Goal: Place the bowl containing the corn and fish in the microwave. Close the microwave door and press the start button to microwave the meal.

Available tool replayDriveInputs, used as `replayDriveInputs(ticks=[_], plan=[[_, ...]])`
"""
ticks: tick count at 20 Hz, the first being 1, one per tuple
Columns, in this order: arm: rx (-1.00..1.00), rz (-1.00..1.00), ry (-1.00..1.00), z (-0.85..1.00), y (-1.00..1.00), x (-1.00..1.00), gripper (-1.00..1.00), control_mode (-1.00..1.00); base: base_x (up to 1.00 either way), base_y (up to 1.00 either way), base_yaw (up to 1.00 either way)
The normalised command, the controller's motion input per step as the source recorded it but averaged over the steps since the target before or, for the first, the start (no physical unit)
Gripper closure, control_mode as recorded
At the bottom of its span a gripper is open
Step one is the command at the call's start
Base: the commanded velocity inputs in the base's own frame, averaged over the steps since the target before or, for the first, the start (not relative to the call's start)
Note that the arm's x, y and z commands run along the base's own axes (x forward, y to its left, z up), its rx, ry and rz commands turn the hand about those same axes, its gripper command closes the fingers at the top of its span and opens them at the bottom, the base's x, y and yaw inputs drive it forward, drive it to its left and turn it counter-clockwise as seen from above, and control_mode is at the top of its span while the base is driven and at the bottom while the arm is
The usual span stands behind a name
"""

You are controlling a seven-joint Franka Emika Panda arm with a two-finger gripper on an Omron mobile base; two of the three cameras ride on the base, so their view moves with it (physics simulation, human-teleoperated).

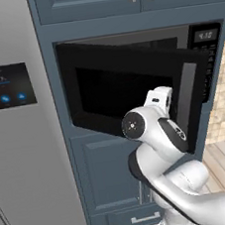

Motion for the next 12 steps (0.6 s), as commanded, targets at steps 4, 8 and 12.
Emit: replayDriveInputs(ticks=[4,8,12], plan=[[0.0,0.23,-0.03,-0.11,-0.58,1.0,-1.0,-1.0,0.0,0.0,0.0],[0.0,0.18,0.0,-0.11,-0.43,1.0,-1.0,-1.0,0.0,0.0,0.0],[0.0,0.09,0.0,0.01,-0.19,1.0,-1.0,-1.0,0.0,0.0,0.0]])
